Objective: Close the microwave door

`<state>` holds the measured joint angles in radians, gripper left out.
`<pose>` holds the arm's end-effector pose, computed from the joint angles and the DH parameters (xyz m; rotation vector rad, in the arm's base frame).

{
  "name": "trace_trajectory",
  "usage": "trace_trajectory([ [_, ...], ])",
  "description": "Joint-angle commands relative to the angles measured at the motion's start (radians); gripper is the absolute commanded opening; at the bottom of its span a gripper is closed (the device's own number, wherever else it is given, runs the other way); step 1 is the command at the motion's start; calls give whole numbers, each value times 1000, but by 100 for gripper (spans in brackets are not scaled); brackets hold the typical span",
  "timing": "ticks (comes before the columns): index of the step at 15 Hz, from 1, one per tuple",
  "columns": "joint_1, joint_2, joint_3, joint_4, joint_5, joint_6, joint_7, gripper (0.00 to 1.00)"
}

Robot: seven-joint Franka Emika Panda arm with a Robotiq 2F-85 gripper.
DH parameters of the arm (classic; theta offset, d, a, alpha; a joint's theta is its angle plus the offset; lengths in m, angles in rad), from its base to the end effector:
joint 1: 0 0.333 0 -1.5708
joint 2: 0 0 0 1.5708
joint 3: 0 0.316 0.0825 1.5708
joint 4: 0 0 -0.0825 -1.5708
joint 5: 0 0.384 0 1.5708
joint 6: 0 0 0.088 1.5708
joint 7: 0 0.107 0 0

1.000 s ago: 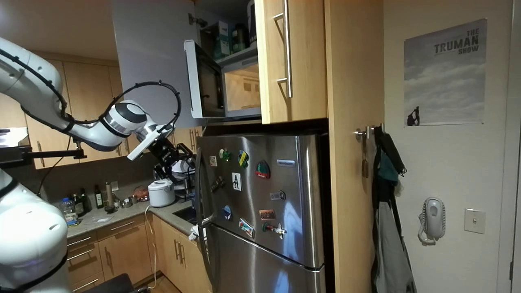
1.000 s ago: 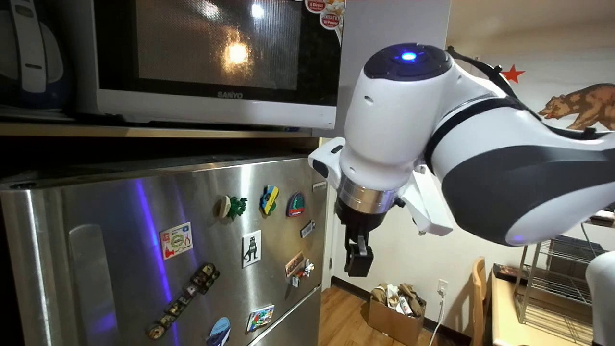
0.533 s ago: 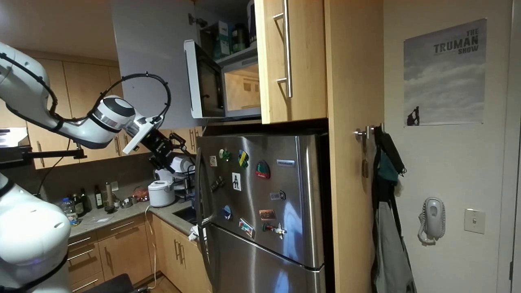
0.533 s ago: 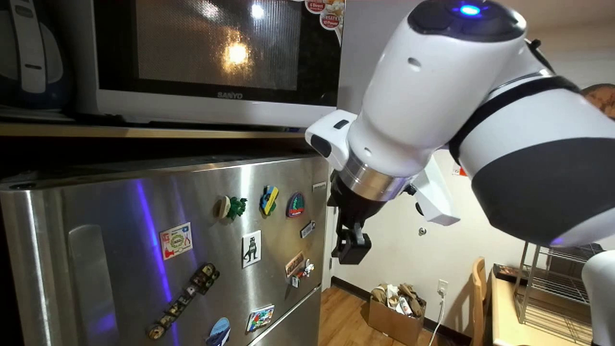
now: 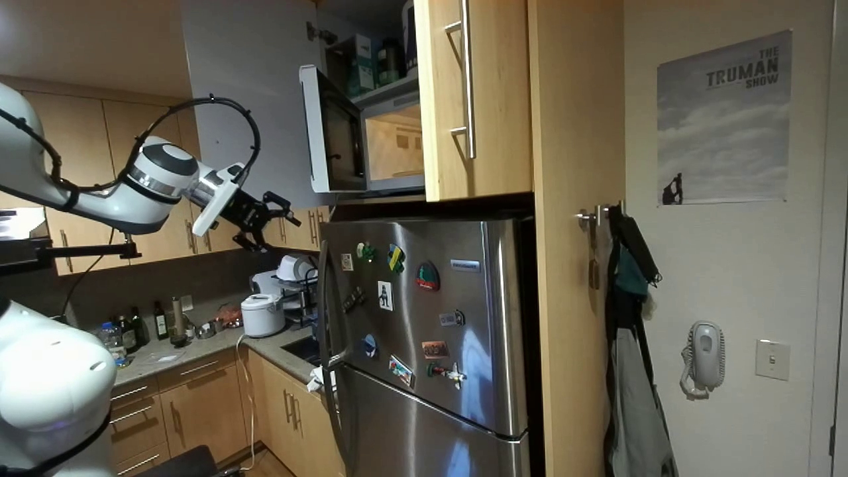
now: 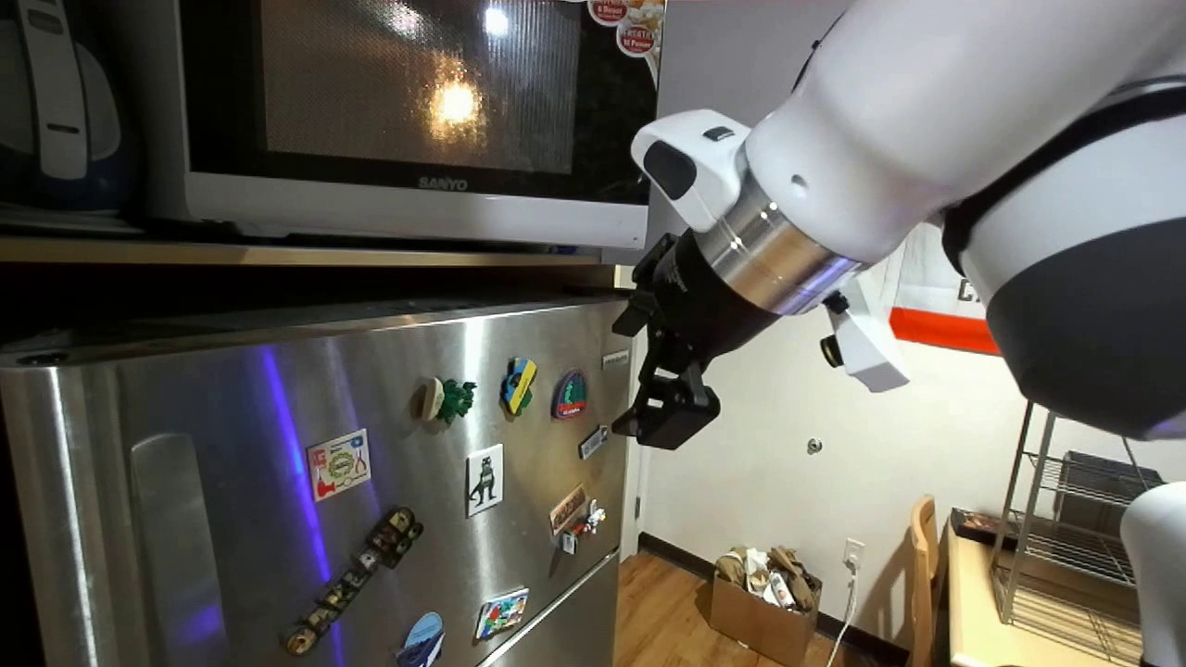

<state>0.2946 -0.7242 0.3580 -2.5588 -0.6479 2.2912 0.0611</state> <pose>0.3008 0.2330 0.5364 2.1531 1.0409 0.7665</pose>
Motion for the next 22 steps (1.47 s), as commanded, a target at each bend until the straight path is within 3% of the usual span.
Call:
trace_trajectory([
  [1,-4,-66,-4,-36,-17,77,3,74],
  [11,-25,-209,-49,-84,18,284,9,3],
  [17,-91,-223,-76,-107,86,458,-1,0],
  [22,-191,-223,-52,-115,158,598,3,0],
])
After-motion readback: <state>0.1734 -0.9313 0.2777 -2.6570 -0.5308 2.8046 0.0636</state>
